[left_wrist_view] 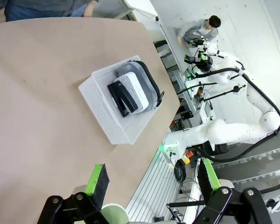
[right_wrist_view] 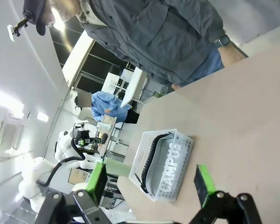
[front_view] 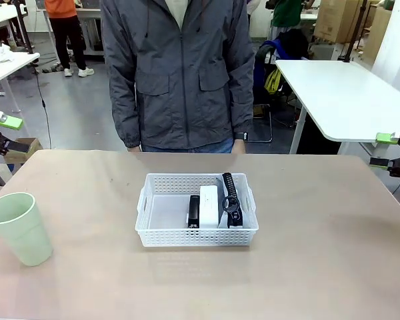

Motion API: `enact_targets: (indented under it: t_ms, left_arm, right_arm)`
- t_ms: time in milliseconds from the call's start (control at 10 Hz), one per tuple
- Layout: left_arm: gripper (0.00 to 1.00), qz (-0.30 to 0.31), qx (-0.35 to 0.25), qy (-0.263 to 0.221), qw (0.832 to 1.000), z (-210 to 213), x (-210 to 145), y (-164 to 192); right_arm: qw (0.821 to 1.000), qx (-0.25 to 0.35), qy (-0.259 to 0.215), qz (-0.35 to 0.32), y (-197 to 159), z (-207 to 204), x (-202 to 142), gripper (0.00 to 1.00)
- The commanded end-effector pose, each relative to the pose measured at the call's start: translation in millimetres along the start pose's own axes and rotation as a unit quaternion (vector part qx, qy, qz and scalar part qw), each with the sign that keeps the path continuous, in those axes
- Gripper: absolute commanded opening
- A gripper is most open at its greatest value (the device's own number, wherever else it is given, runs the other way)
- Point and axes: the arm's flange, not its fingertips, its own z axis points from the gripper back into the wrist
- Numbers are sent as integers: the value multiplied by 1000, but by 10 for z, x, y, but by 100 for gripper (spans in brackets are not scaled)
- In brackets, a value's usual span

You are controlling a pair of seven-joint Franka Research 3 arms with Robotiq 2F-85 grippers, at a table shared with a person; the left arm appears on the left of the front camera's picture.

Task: Efficiently arrange items inside the basket to fit them all.
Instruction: Pick up the Reusable plastic cup and place it inside the Organizing basket.

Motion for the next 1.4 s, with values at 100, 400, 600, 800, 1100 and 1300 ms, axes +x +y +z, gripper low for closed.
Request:
enact_targets:
  t_ms: [100,400,600,800,1100,1300]
  left_arm:
    - [100,-2,4,5,1000,5,-17,-25]
    - [100,-2,4,5,1000,5,-17,-25]
    - [100,-2,4,5,1000,5,-17,-25]
    - [100,-2,4,5,1000,5,-17,-25]
    - [100,-2,4,5,1000,5,-17,-25]
    - [100,-44,23,18,999,-6,12,-60]
  right_arm:
    - [1000,3,1,-4,23,7,4,100]
    - [1000,3,1,-4,23,7,4,100]
    - [1000,3,1,-4,23,7,4,100]
    - [1000,3,1,-4,23,7,4,100]
    - [1000,3,1,-4,23,7,4,100]
    - [1000,3,1,-4,23,7,4,100]
